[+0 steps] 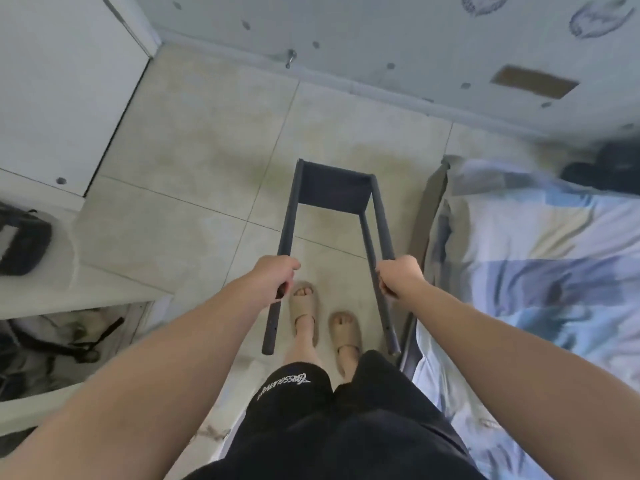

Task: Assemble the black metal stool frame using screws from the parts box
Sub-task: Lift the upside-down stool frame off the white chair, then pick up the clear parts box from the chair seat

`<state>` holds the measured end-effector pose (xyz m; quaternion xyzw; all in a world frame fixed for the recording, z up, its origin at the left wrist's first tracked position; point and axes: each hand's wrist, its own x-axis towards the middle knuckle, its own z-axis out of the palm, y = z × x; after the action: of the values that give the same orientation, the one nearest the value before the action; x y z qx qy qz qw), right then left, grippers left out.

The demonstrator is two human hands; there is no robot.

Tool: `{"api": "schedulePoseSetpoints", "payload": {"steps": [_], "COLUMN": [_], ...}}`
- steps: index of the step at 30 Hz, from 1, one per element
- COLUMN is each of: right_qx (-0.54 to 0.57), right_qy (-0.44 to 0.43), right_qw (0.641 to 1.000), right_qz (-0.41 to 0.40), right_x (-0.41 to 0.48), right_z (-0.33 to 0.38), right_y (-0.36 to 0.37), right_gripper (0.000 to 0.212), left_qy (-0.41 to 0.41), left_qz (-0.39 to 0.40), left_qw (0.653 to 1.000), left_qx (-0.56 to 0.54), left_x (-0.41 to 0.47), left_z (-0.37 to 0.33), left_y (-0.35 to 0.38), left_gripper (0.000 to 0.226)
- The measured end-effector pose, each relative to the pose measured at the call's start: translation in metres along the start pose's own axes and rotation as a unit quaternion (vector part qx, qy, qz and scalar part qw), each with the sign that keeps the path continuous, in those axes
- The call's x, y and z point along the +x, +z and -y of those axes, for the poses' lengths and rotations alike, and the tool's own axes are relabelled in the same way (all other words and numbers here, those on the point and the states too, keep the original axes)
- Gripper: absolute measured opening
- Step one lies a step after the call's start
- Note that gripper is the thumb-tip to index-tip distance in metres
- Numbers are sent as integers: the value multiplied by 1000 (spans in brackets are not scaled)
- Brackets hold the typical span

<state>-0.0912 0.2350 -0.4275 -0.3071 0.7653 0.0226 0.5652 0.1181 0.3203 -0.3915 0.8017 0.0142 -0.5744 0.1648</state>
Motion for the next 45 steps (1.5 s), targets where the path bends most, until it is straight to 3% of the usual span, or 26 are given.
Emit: {"api": "schedulePoseSetpoints", "payload": {"steps": [5, 10, 15, 18, 21, 24, 27, 31, 36, 45], "right_qx": [-105, -213, -275, -293, -305, -307, -283, -301, -359, -497], "right_qy": [-5, -30, -94, -154, -226, -278, -292, -275, -261, -406], "right_qw": [993, 974, 952, 934, 910, 896, 904, 911, 896, 767], "right_qz": [-46, -64, -98, -137, -165, -160, -129, -67, -26, -11], "right_x": [44, 77, 97, 98, 98, 99, 98, 87, 60, -23], "right_z": [17, 36, 62, 81, 98, 112, 124, 136, 140, 89], "right_y": [15, 27, 37, 41, 44, 47, 49, 47, 42, 14], "right_gripper": [14, 12, 10, 15, 15, 13, 31, 53, 66, 64], "left_qy": [-66, -116, -104, -63, 34, 181, 275, 295, 320, 355], "left_qz": [46, 64, 61, 43, -6, -78, -95, -88, -112, -171], "left_qw": [995, 990, 993, 997, 996, 948, 911, 890, 851, 832], "left_qx": [-50, -47, -14, 2, 85, 250, 290, 337, 401, 391], "left_x": [63, 120, 156, 168, 175, 178, 172, 158, 122, 12], "left_z": [-43, -80, -109, -122, -135, -145, -151, -153, -129, -36], "left_y": [-16, -29, -36, -39, -43, -50, -55, -59, -57, -49], "left_gripper": [2, 3, 7, 12, 14, 26, 44, 60, 64, 66]}}
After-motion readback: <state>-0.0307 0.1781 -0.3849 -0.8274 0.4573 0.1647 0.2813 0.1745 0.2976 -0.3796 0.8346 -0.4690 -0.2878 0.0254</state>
